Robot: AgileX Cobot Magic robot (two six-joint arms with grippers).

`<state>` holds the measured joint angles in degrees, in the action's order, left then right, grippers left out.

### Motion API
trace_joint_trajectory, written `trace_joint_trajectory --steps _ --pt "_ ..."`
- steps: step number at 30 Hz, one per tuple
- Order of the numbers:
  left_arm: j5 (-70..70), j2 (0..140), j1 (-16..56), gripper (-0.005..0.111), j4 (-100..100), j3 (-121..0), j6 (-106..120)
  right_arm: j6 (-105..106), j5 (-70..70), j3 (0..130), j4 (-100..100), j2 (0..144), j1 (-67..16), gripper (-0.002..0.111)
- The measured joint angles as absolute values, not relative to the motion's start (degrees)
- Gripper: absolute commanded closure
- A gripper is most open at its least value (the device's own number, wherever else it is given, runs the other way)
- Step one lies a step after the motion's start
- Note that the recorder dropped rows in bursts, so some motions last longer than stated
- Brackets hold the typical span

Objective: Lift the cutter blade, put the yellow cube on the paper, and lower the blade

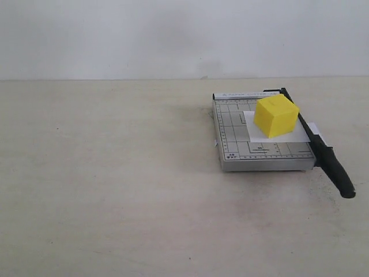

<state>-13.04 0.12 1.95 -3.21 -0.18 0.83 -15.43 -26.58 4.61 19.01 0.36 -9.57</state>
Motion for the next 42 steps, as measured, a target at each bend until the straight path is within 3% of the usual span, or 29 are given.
trace_joint_trajectory --steps 9,13,23,42 --pt "-10.8 0.1 1.9 0.102 -3.1 -0.2 0.9 -15.5 -23.7 0.3 19.3 0.2 -9.2 0.109" --pt "-10.5 0.1 1.9 0.102 -3.1 -0.2 0.9 -13.3 -22.5 0.3 10.2 0.2 -8.2 0.109" --pt "-10.4 0.1 1.9 0.102 -3.1 -0.2 0.9 -1.0 -21.6 0.0 -0.6 0.2 8.6 0.109" --pt "-10.3 0.1 1.9 0.102 -3.1 -0.2 0.9 -1.6 -21.6 0.0 -1.9 0.2 8.0 0.109"
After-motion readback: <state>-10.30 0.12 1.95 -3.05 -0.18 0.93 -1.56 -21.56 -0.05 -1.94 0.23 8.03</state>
